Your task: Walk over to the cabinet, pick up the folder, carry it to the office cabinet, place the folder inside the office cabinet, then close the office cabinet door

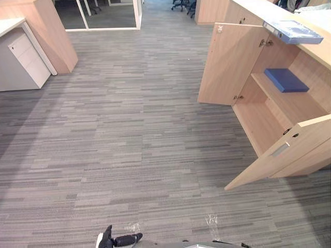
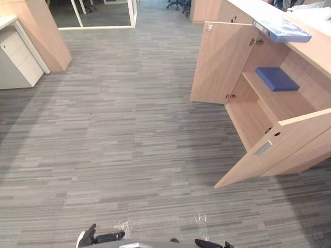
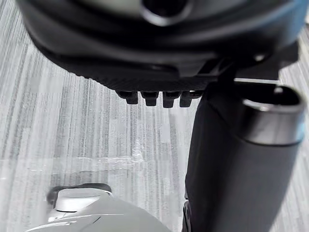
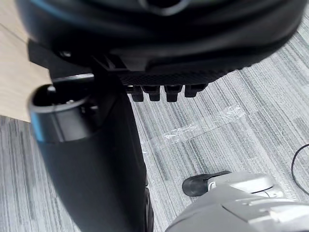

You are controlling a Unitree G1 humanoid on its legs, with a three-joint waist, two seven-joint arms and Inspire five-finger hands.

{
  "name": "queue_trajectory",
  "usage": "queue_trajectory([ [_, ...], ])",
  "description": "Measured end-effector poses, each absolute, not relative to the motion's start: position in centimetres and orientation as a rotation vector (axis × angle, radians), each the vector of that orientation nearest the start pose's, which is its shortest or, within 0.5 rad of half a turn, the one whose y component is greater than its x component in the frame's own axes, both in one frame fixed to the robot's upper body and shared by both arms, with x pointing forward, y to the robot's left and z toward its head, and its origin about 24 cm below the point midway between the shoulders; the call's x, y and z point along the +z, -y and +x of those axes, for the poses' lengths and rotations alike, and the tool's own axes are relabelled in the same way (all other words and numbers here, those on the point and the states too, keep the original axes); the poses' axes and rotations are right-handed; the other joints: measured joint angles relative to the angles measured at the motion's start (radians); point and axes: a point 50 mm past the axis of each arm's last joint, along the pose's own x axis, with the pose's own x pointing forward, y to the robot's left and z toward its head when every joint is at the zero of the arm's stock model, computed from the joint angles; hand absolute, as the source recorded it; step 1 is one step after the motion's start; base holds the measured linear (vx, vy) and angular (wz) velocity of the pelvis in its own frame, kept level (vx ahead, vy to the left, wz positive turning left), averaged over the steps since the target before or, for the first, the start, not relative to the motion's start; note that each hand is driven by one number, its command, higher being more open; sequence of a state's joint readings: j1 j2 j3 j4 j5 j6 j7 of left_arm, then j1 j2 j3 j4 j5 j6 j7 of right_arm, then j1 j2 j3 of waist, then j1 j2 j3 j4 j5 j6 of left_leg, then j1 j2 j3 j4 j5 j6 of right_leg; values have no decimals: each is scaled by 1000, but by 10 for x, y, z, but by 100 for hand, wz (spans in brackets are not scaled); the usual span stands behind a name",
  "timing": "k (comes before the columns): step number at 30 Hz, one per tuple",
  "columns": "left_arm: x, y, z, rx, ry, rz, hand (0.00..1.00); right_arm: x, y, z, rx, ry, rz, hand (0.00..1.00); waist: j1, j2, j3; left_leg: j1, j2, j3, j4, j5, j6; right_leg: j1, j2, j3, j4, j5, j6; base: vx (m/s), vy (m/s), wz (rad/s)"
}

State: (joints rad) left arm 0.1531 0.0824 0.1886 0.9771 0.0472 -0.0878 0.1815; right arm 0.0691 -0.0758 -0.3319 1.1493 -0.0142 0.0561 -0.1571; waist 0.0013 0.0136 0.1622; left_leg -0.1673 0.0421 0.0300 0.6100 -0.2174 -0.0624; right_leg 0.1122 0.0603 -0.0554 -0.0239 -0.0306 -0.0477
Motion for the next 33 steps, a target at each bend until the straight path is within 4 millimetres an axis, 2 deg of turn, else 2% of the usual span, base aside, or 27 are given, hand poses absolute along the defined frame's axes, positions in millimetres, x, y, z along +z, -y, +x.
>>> queue_trajectory([
  [2,-150,-221,85,436,-986,90,100,-167,222,65,-503,-1247,22,100,4,9,14,-102,40,21,201,-24,-2,8,4,4,44,-35,-10,81,24,-7],
  [3,-149,-219,87,443,-970,79,100,-167,222,64,-509,-1246,23,100,6,7,14,-134,49,23,228,-35,0,10,-8,8,61,-50,-3,187,94,-22],
  [4,-146,-218,89,456,-942,72,100,-166,223,65,-518,-1241,19,100,20,5,14,-171,71,40,198,-39,3,9,-32,28,78,-70,15,176,119,-27],
  [6,-144,-218,92,464,-923,62,100,-165,223,68,-518,-1226,19,100,25,3,14,-193,80,43,125,-34,8,9,-59,38,77,-81,30,162,141,-21],
  [7,-143,-218,93,468,-910,61,100,-164,223,72,-516,-1206,16,100,25,2,13,-217,83,44,8,-25,5,13,-98,45,78,-101,50,231,203,-5],
  [8,-142,-219,94,469,-904,61,100,-163,223,74,-515,-1201,14,100,26,1,13,-227,83,45,-41,-11,5,14,-115,47,81,-112,61,384,333,1],
  [9,-141,-219,95,470,-896,63,100,-163,223,76,-513,-1193,9,100,28,0,12,-240,82,46,-114,18,3,16,-144,48,88,-132,81,408,342,2],
  [10,-140,-219,96,473,-885,69,100,-162,223,79,-502,-1183,-5,100,34,-2,12,-249,79,53,-234,80,0,35,-197,49,93,-169,122,433,366,-1],
  [11,-140,-218,96,475,-885,71,100,-161,223,79,-498,-1182,-12,100,38,-3,11,-246,78,55,-280,104,-4,48,-216,48,93,-185,138,473,415,-14],
  [12,-141,-217,91,481,-896,73,100,-162,223,78,-499,-1186,-17,100,48,0,6,-225,83,79,-324,186,-30,85,-253,50,95,-214,164,483,453,-16],
  [13,-141,-219,91,482,-901,79,100,-163,221,77,-499,-1192,-12,100,48,-3,-1,-219,76,106,-309,249,-14,100,-273,51,97,-219,165,497,469,-23],
  [14,-141,-224,89,489,-905,97,100,-164,212,81,-483,-1192,13,100,48,-34,-27,-229,47,137,-261,210,26,92,-313,52,126,-202,144,636,548,-21],
  [15,-140,-228,88,495,-910,110,100,-165,196,86,-460,-1183,52,100,49,-55,-43,-225,28,158,-226,168,50,61,-337,55,189,-167,127,547,437,-23],
  [17,-142,-233,83,494,-939,120,100,-167,183,88,-438,-1182,109,100,48,-87,-63,-181,-8,192,-175,102,101,36,-387,84,317,-112,167,619,447,-29],
  [18,-143,-232,82,483,-953,119,100,-166,184,89,-455,-1173,129,100,48,-88,-63,-114,-30,208,-183,65,122,-12,-408,114,479,-46,161,572,384,-31],
  [19,-144,-232,82,476,-957,118,100,-165,186,91,-469,-1163,137,100,47,-86,-63,-76,-42,213,-203,54,129,-51,-415,127,584,8,140,540,357,-22],
  [20,-144,-231,82,464,-960,115,100,-163,188,95,-490,-1133,148,100,40,-83,-60,1,-64,223,-254,38,144,-146,-429,141,810,97,80,476,325,-14],
  [21,-145,-232,80,463,-966,113,100,-161,188,100,-489,-1107,142,100,36,-87,-59,79,-89,233,-311,37,145,-248,-449,121,1039,114,37,448,292,-8],
  [23,-147,-231,76,467,-982,94,100,-158,189,106,-478,-1079,120,100,23,-86,-59,183,-101,233,-383,37,145,-328,-467,46,1218,93,14,396,177,-10],
  [24,-148,-231,71,468,-998,88,100,-155,187,111,-451,-1051,92,100,14,-81,-58,245,-100,235,-432,37,145,-379,-466,-12,1274,53,5,417,120,-18],
  [25,-150,-230,68,467,-1012,82,100,-151,185,117,-430,-1014,77,100,1,-78,-56,293,-91,240,-469,33,137,-429,-450,-72,1255,-7,20,381,50,-25],
  [27,-152,-230,67,460,-1032,80,100,-146,185,127,-415,-967,67,100,-12,-69,-36,340,-68,255,-490,23,119,-474,-416,-178,1122,-95,53,325,-38,-32],
  [28,-153,-229,68,450,-1041,76,100,-145,185,128,-417,-955,74,100,-14,-63,-23,366,-52,263,-481,12,99,-469,-397,-298,922,-118,66,277,-84,-28],
  [30,-153,-229,68,447,-1040,75,100,-146,185,127,-427,-958,89,100,-18,-62,-20,385,-47,264,-480,-3,74,-454,-382,-380,744,-105,63,249,-108,-7],
  [31,-152,-229,68,449,-1037,77,100,-147,185,123,-434,-970,99,100,-18,-70,-15,415,-51,266,-489,-26,41,-431,-362,-450,546,-9,46,223,-131,3],
  [32,-152,-231,69,453,-1034,83,100,-148,184,119,-436,-981,100,100,-18,-81,-10,435,-60,266,-495,-37,30,-419,-351,-474,480,58,-1,360,-225,-30],
  [33,-155,-223,68,451,-1049,65,100,-148,190,121,-429,-985,87,100,-4,-55,-4,464,-36,278,-502,-50,14,-401,-316,-496,477,9,-50,307,-196,-46],
])
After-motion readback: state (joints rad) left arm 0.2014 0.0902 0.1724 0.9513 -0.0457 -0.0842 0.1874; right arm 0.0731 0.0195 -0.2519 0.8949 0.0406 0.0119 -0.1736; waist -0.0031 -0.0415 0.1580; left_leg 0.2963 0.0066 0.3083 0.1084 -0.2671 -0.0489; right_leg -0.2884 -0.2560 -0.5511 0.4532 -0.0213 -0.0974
